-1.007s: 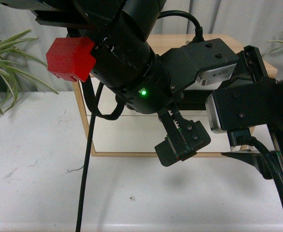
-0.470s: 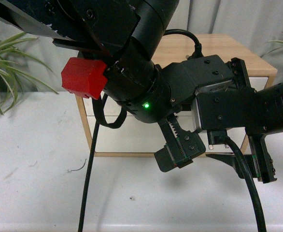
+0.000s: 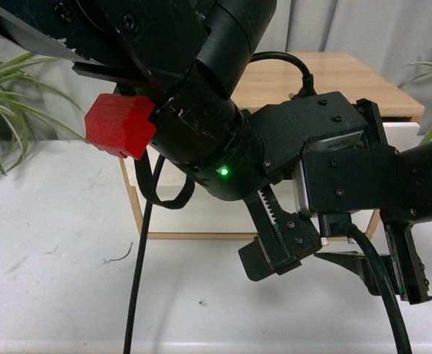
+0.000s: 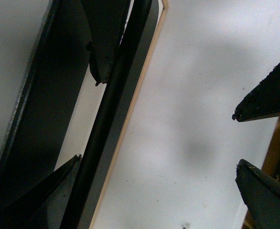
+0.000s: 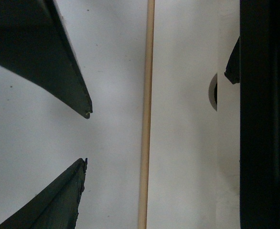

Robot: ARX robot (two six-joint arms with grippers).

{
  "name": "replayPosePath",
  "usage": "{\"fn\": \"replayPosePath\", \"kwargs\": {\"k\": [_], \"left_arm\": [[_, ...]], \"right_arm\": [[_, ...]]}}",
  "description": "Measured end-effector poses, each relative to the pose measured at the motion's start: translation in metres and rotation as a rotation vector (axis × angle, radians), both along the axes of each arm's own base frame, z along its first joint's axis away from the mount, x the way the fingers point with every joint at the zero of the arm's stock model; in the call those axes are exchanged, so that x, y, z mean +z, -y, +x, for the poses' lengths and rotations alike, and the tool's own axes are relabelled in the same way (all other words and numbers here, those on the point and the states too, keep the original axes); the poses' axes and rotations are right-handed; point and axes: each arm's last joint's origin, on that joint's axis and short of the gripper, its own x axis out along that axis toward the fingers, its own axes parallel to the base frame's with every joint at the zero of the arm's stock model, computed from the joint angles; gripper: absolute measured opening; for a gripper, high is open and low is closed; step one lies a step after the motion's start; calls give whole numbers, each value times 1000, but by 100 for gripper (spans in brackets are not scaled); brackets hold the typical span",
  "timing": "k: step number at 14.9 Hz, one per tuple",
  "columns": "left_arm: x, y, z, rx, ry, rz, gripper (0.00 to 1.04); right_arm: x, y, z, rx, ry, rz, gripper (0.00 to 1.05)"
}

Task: Pull drawer

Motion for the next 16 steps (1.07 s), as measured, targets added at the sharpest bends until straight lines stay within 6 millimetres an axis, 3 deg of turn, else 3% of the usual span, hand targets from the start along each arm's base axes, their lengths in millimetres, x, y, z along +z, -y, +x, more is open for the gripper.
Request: {"fn": "replayPosePath", "kwargs": {"k": [4, 6, 16], "left_arm": [[-3, 1, -17, -16, -25, -18, 98], [-4, -3, -53, -49, -43, -21, 98], [-1, -15, -79, -96, -74, -44, 98]], "right_arm": [[2, 1, -21, 0, -15, -14, 98], [-3, 5, -58, 12, -19, -1, 98], [-1, 8, -91, 37, -60, 20, 98]]}}
